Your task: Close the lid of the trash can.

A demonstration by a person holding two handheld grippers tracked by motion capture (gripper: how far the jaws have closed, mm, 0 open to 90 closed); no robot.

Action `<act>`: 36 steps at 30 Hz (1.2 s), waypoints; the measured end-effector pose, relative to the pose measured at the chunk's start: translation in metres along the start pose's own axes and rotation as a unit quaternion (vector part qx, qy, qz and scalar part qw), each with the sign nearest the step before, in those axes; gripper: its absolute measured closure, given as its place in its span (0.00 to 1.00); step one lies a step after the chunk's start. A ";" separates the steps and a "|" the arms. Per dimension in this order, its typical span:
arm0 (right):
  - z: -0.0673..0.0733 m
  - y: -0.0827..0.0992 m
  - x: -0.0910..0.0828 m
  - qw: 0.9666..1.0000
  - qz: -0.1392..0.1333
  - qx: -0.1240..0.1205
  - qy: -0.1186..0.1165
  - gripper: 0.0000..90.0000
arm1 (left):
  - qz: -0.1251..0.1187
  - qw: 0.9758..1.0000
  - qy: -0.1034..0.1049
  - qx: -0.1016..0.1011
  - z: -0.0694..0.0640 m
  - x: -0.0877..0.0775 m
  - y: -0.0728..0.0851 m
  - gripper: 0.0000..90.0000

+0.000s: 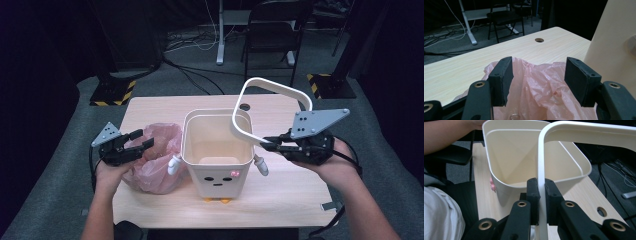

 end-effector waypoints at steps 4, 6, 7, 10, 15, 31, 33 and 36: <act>0.004 -0.004 0.007 1.000 0.002 -0.007 -0.013 0.93 | -0.002 1.000 0.000 -0.001 0.000 0.000 0.000 0.44; 0.005 -0.006 0.010 1.000 0.003 -0.008 -0.018 0.93 | -0.002 1.000 0.000 -0.001 0.000 -0.001 0.000 0.44; 0.005 -0.006 0.012 1.000 0.003 -0.008 -0.020 0.93 | -0.001 1.000 0.000 -0.001 0.000 -0.001 0.000 0.44; 0.007 -0.009 0.015 1.000 0.004 -0.011 -0.027 0.93 | -0.001 1.000 -0.001 -0.001 0.000 -0.002 0.000 0.44; 0.010 -0.014 0.021 0.999 0.003 -0.018 -0.040 0.93 | -0.002 1.000 -0.002 -0.001 -0.001 -0.003 0.000 0.44; 0.022 -0.032 0.041 0.995 0.006 -0.047 -0.085 0.93 | -0.007 1.000 -0.017 0.000 0.001 -0.018 0.000 0.44; 0.025 -0.035 0.044 0.994 0.006 -0.050 -0.094 0.93 | -0.008 1.000 -0.019 -0.001 0.001 -0.021 0.000 0.44; 0.028 -0.037 0.046 0.994 0.007 -0.054 -0.099 0.93 | -0.010 1.000 -0.021 -0.002 0.001 -0.023 0.000 0.44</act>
Point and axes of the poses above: each handheld gripper's, and its own axes: x roughly forward along the jaws, y roughly out of its underside, z roughly to its left, the point moved 1 cm from there along x, roughly forward along the jaws, and after that the axes turned 7 degrees about -z, right-handed, at the moved point
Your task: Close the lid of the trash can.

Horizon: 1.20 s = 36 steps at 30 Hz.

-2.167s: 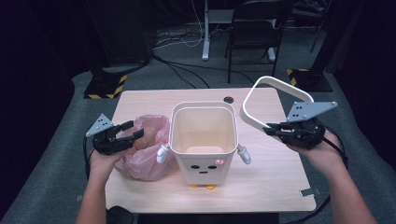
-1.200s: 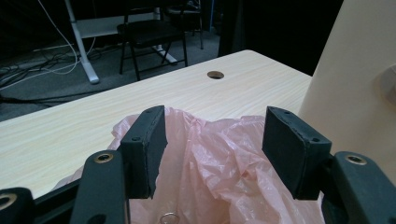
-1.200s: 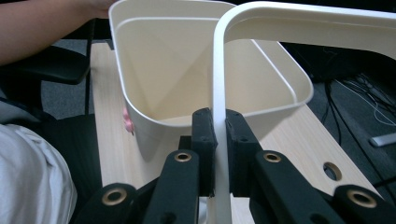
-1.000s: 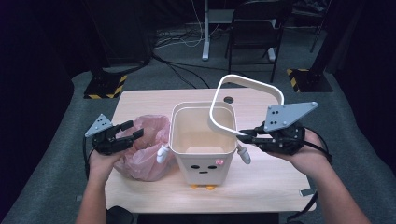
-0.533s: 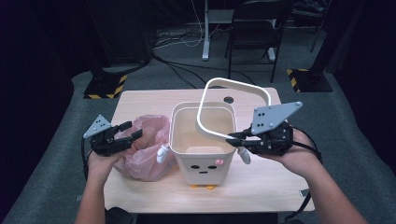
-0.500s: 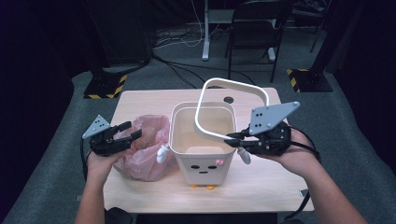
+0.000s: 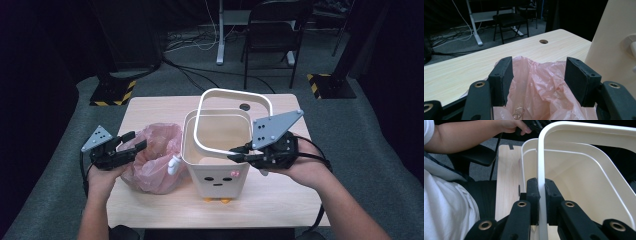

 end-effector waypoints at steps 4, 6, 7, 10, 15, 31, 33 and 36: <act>0.004 -0.006 0.007 1.000 0.002 -0.012 -0.012 0.93 | -0.001 1.000 -0.003 -0.002 0.000 -0.002 0.000 0.44; 0.005 -0.007 0.009 1.000 0.003 -0.014 -0.014 0.93 | 0.000 1.000 -0.003 -0.001 0.000 -0.003 0.000 0.44; 0.005 -0.008 0.010 1.000 0.003 -0.016 -0.016 0.93 | 0.000 1.000 -0.004 -0.002 0.000 -0.003 0.000 0.44; 0.006 -0.009 0.015 1.000 0.003 -0.018 -0.024 0.93 | 0.000 1.000 -0.003 -0.001 0.001 -0.003 0.001 0.44; 0.006 -0.010 0.017 0.999 0.003 -0.021 -0.028 0.93 | 0.002 1.000 -0.003 -0.001 0.001 -0.002 0.001 0.44; 0.004 -0.009 0.030 0.999 0.011 -0.023 -0.048 0.93 | 0.002 1.000 -0.006 -0.004 0.002 -0.004 0.002 0.44; 0.004 -0.009 0.030 0.998 0.011 -0.022 -0.049 0.93 | 0.001 1.000 -0.006 -0.005 0.002 -0.003 0.002 0.44; 0.003 -0.008 0.030 0.998 0.011 -0.020 -0.052 0.93 | 0.002 1.000 -0.005 -0.004 0.002 -0.003 0.002 0.44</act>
Point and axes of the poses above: each handheld gripper's, and its own axes: x roughly forward along the jaws, y roughly out of its underside, z roughly to its left, the point moved 1 cm from there along x, roughly forward along the jaws, and after that the axes turned 7 degrees about -z, right-handed, at the moved point
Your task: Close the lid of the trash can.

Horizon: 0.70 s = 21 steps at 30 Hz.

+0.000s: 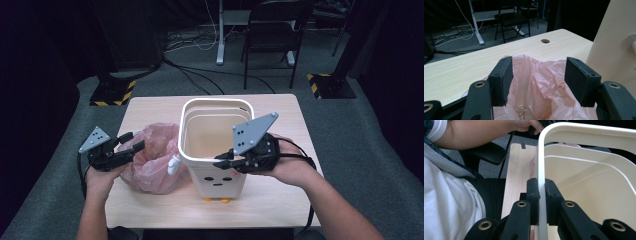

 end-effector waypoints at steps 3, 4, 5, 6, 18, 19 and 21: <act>-0.001 0.001 0.001 1.000 0.000 0.003 -0.003 0.93 | 0.001 1.000 0.000 0.000 0.000 0.001 0.000 0.44; -0.001 0.002 0.002 1.000 0.002 0.004 -0.004 0.93 | 0.001 1.000 0.000 -0.002 0.000 0.001 0.000 0.44; -0.001 0.002 0.002 1.000 0.002 0.004 -0.005 0.93 | 0.001 1.000 0.000 -0.003 0.001 0.001 0.001 0.44; -0.002 0.002 0.002 1.000 0.002 0.005 -0.005 0.93 | 0.001 1.000 0.000 -0.003 0.001 0.002 0.001 0.44; -0.002 0.007 0.005 1.000 0.005 0.010 -0.010 0.93 | 0.003 1.000 0.001 -0.004 0.002 0.004 0.002 0.44; -0.002 0.007 0.005 1.000 0.005 0.010 -0.010 0.93 | 0.005 1.000 0.001 -0.003 0.001 0.004 0.002 0.44; -0.004 0.008 0.006 1.000 0.005 0.016 -0.012 0.93 | 0.005 1.000 0.001 -0.005 0.001 0.005 0.002 0.44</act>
Point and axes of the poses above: each handheld gripper's, and its own axes: x roughly forward along the jaws, y roughly out of its underside, z roughly to its left, the point moved 1 cm from there along x, roughly forward along the jaws, and after that the axes turned 7 degrees about -z, right-handed, at the moved point
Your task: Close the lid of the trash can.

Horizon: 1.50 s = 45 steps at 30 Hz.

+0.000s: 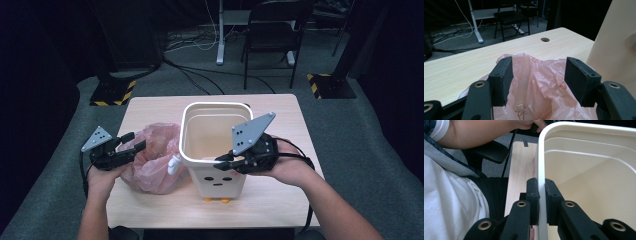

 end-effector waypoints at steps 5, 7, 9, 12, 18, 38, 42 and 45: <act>-0.001 0.001 0.003 1.000 0.001 0.003 -0.001 0.92 | 0.000 1.000 0.000 0.000 0.000 0.000 0.000 0.44; 0.000 0.002 0.003 1.000 0.000 0.002 0.001 0.92 | -0.001 1.000 0.000 -0.001 0.001 0.000 0.000 0.44; 0.000 0.003 0.004 1.000 0.001 0.002 0.001 0.92 | -0.001 1.000 0.000 -0.001 0.001 0.000 0.000 0.44; 0.001 0.007 0.006 1.000 0.002 0.001 0.005 0.89 | 0.000 1.000 0.002 0.001 0.000 0.001 0.000 0.44; 0.003 0.011 0.002 1.000 -0.021 0.006 0.011 0.77 | 0.000 1.000 0.001 0.000 0.000 0.001 0.000 0.44; -0.005 0.031 -0.039 0.991 -0.102 0.065 0.053 0.65 | 0.001 1.000 0.003 0.000 0.000 0.003 0.000 0.44; -0.009 0.038 -0.049 0.987 -0.120 0.080 0.067 0.65 | 0.000 1.000 0.003 0.000 0.000 0.003 0.000 0.44; -0.011 0.045 -0.055 0.985 -0.127 0.090 0.077 0.64 | 0.001 1.000 0.002 0.000 0.000 0.002 0.000 0.44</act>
Point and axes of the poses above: each handheld gripper's, and its own axes: x roughly forward along the jaws, y roughly out of its underside, z roughly to its left, the point moved 1 cm from there along x, roughly forward along the jaws, and after that the axes turned 7 degrees about -z, right-handed, at the moved point
